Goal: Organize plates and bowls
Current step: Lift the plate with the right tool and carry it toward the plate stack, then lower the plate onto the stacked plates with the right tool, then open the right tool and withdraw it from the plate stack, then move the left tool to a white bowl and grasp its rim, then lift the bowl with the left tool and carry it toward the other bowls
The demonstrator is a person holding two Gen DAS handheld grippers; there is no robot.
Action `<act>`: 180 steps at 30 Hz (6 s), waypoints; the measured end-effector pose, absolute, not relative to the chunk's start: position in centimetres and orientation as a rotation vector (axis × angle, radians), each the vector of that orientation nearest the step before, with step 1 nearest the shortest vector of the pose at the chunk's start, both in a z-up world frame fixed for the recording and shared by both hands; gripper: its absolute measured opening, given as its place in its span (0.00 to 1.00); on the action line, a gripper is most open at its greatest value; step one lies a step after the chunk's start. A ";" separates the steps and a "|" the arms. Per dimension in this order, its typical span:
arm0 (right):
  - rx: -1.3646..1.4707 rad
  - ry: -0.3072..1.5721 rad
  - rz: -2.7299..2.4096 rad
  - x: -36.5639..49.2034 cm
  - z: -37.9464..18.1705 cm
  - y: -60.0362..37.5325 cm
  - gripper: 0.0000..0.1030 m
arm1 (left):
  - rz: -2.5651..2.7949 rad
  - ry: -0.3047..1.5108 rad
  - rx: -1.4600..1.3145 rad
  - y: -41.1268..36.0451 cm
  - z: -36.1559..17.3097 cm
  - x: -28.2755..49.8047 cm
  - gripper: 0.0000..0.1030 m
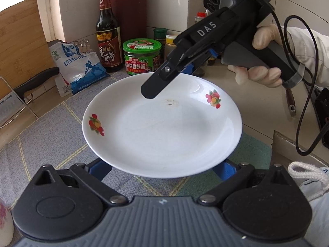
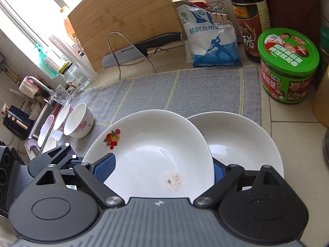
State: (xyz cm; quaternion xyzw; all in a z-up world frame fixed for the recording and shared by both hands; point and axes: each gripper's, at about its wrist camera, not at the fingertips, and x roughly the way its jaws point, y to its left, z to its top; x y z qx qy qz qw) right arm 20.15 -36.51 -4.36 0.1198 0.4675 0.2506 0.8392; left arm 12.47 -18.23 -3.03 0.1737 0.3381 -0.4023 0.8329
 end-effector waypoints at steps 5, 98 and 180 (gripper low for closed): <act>0.273 0.988 0.513 20.0 -5.1 -37.7 0.93 | -0.866 0.728 0.383 -18.9 -3.3 12.9 0.99; -0.162 0.597 0.376 10.1 -2.0 -27.7 1.00 | -0.560 0.592 0.200 -8.8 -0.4 10.6 0.99; -0.372 0.690 0.635 7.0 -7.8 -1.6 0.79 | -0.571 0.820 0.203 9.5 -1.4 13.0 0.44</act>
